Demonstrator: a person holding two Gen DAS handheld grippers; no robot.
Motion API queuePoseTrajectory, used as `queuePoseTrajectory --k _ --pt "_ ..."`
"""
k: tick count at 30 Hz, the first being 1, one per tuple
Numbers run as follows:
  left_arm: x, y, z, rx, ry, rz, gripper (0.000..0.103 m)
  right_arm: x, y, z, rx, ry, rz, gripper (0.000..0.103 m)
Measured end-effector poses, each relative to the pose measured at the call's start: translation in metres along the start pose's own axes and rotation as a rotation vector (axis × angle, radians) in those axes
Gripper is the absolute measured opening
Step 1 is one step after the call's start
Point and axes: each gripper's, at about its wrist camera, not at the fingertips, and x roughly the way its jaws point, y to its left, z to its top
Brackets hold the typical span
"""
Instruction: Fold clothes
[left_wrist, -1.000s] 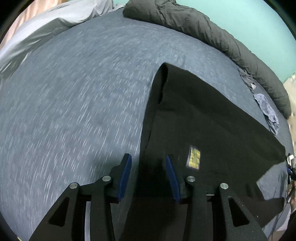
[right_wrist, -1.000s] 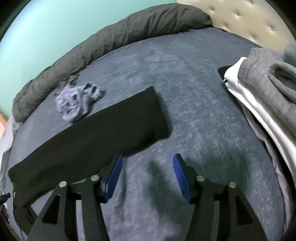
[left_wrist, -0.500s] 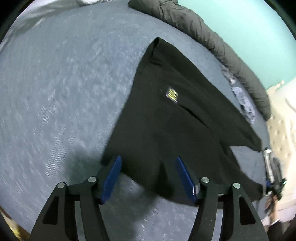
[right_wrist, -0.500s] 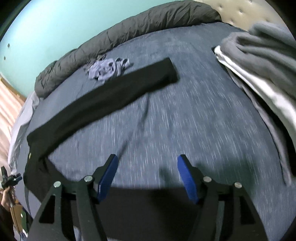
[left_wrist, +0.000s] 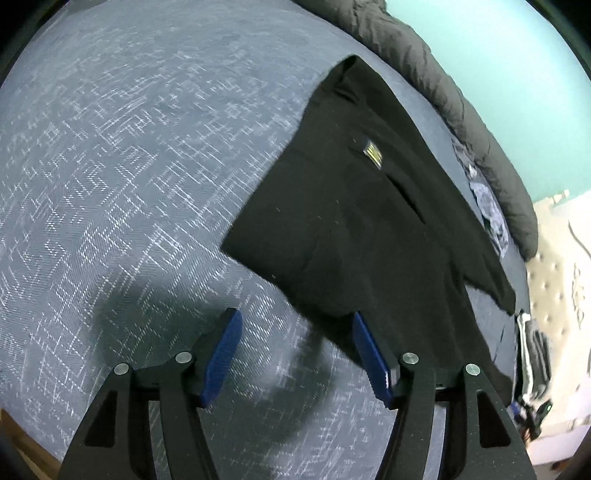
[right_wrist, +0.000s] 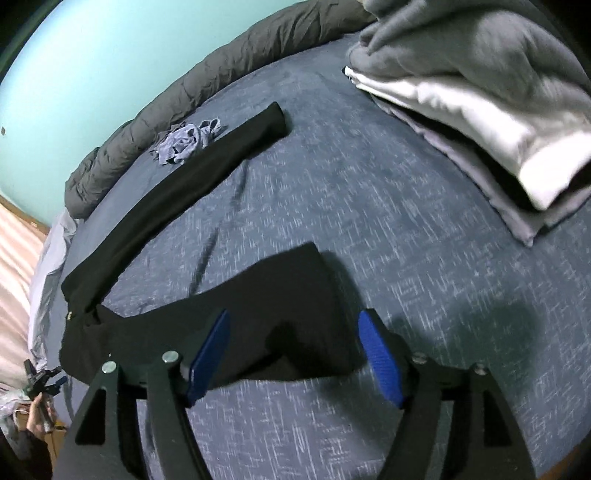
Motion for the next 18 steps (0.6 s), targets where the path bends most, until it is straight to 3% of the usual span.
queuePoseTrajectory --k 8,9,10,11,12,14,15,18 --pt "0.008 0.006 0.01 -0.036 -0.025 -0.043 0.065 0.017 -0.002 -0.008 0.022 0.044 0.069 0.069" --pt "0.009 0.006 0.011 -0.035 -0.024 -0.046 0.063 0.018 -0.002 -0.008 0.023 0.042 0.077 0.065" --pt "0.011 0.005 0.012 -0.029 -0.023 -0.046 0.059 0.02 -0.002 -0.008 0.024 0.041 0.086 0.053" --pt "0.012 0.003 0.012 -0.017 -0.021 -0.041 0.047 0.02 -0.002 -0.008 0.021 0.04 0.092 0.043" --pt "0.014 0.001 0.012 -0.004 -0.019 -0.034 0.039 0.02 -0.001 -0.008 0.015 0.039 0.099 0.039" --pt "0.014 -0.003 0.013 0.018 -0.019 -0.025 0.027 0.019 0.004 -0.006 -0.006 0.035 0.104 0.015" --pt "0.013 -0.005 0.013 0.027 -0.024 -0.029 0.02 0.018 0.007 -0.005 -0.023 0.033 0.095 0.013" --pt "0.002 -0.01 0.015 0.04 -0.055 -0.044 0.012 0.01 0.016 -0.001 -0.055 0.011 0.09 0.009"
